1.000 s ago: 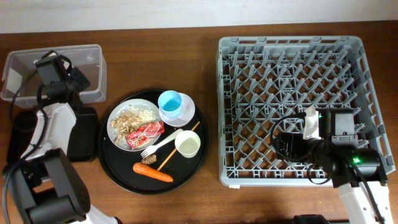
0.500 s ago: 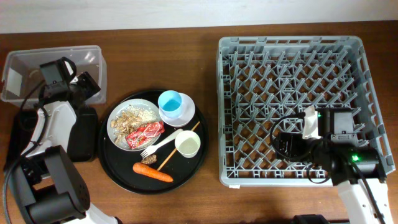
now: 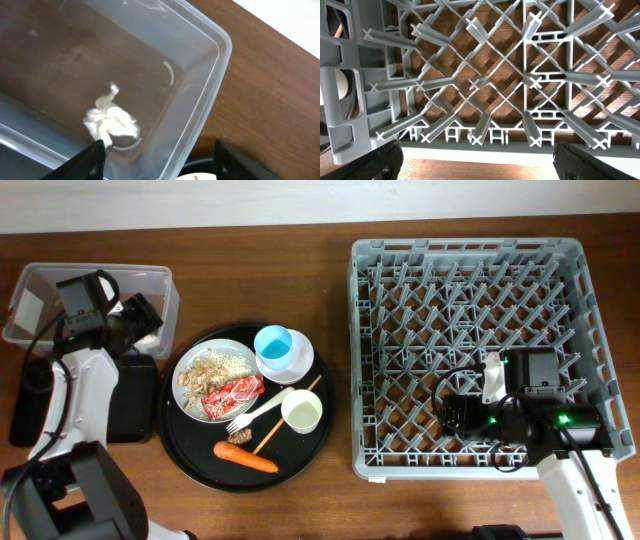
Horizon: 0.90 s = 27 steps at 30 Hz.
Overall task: Sort waste into correct bins and load items into the dishwasher rack
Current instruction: 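Grasp the red snack wrapper with the left gripper and drop it in the bin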
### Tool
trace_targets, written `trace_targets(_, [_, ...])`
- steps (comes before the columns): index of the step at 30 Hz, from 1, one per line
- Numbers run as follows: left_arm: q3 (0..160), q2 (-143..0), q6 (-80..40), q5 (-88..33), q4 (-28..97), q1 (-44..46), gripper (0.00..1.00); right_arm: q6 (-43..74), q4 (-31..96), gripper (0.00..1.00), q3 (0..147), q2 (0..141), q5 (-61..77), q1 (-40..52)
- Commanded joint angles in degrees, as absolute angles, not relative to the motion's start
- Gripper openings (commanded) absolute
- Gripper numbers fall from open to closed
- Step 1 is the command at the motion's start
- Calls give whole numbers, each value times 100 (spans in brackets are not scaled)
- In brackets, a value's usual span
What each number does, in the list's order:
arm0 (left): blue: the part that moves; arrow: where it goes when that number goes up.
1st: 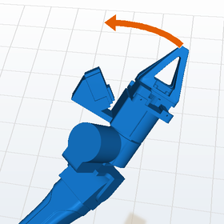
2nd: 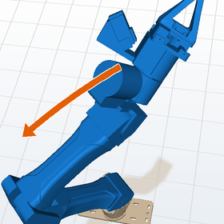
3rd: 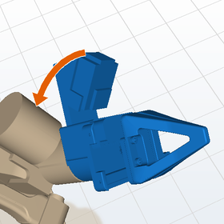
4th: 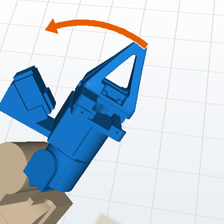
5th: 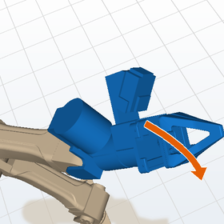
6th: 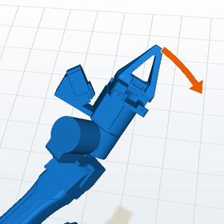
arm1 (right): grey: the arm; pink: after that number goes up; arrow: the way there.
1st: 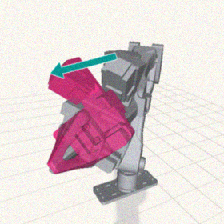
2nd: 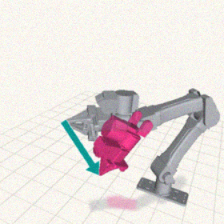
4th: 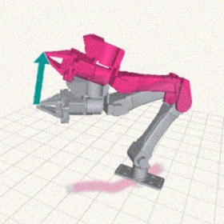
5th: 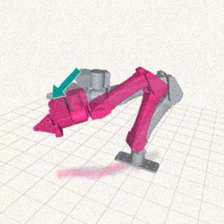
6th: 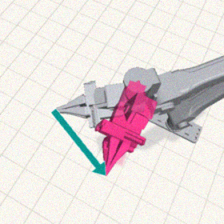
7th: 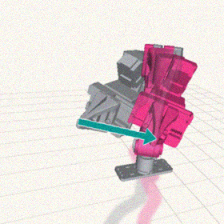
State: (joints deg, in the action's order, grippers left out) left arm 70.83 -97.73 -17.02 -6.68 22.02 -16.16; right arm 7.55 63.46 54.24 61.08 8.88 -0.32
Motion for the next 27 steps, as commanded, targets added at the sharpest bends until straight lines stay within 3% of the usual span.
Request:
trace_targets(1, [7120, -9754, -1835, -1330, 2241, -1520, 68, 784, 6359, 99, 5540, 6112, 819, -1])
trace_targets(3, [7120, -9754, -1841, -1347, 2287, -1514, 68, 784, 6368, 99, 5540, 6112, 819, -1])
trace_targets(6, [7120, -9727, -1839, -2132, 2657, -1459, 51, 784, 6366, 99, 5540, 6112, 816, -1])
trace_targets(7, [7120, -9695, -1839, -2167, 2858, -1435, 51, 784, 6368, 99, 5540, 6112, 819, -1])
trace_targets(9, [7120, -9509, -1693, -2165, 3649, -1297, 55, 784, 6372, 99, 5540, 6112, 834, -1])
trace_targets(11, [7120, -9327, -1619, -2058, 4392, -1041, 65, 784, 6372, 99, 5540, 6112, 836, -1])
trace_targets(14, [7116, -9225, -1619, -858, 5861, -353, 80, 784, 6414, 99, 5540, 6112, 838, -1])
trace_targets(16, [7039, -9229, -1614, -217, 6187, 51, 81, 784, 6416, 99, 5540, 6112, 838, -1])
trace_targets(21, [6543, -9229, -1378, 729, 5763, 489, 85, 784, 6416, 99, 5540, 6112, 836, -1])
trace_targets(27, [6171, -9279, -1313, 626, 4818, 489, 83, 781, 6416, 99, 5540, 6112, 836, -1])
